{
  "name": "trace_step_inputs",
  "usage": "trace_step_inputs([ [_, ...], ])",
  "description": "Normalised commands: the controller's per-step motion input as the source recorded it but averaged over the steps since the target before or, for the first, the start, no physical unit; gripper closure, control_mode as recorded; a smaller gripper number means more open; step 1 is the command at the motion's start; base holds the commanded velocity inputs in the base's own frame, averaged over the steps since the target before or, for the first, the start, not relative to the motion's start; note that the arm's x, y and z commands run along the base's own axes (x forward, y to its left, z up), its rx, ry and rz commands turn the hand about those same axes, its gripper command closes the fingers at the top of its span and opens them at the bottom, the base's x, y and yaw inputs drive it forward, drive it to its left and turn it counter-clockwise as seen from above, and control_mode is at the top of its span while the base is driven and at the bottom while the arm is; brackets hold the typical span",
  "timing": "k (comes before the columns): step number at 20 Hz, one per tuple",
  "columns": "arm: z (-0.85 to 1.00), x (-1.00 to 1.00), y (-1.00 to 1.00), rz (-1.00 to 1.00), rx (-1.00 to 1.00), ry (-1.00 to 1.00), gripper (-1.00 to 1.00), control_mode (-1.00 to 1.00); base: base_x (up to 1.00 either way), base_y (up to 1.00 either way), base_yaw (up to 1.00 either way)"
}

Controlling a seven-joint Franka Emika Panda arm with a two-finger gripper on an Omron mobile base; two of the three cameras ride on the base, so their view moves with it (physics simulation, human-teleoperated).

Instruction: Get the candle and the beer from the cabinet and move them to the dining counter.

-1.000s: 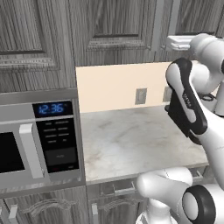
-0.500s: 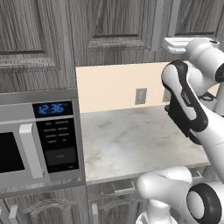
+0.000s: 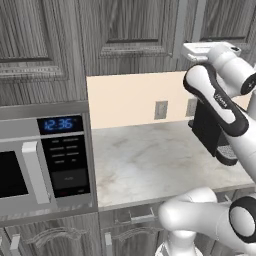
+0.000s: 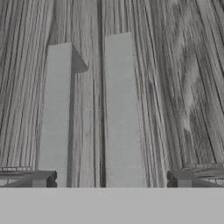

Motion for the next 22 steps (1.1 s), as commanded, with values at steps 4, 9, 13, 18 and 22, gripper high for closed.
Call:
trace_step_inputs([
  [4,0.00,0.15,0.00,0.02,0.00,-0.02,-1.00,-1.00,0.00,0.00,0.00],
  [9,0.00,0.10,-0.06,-0.01,0.00,0.00,-1.00,-1.00,0.00,0.00,0.00],
  [13,0.00,0.19,0.00,-0.03,0.00,0.00,-1.00,-1.00,0.00,0.00,0.00],
  [18,0.00,0.27,0.00,-0.02,0.00,0.02,-1.00,-1.00,0.00,0.00,0.00],
  [22,0.00,0.32,0.00,-0.03,0.00,0.07,-1.00,-1.00,0.00,0.00,0.00],
])
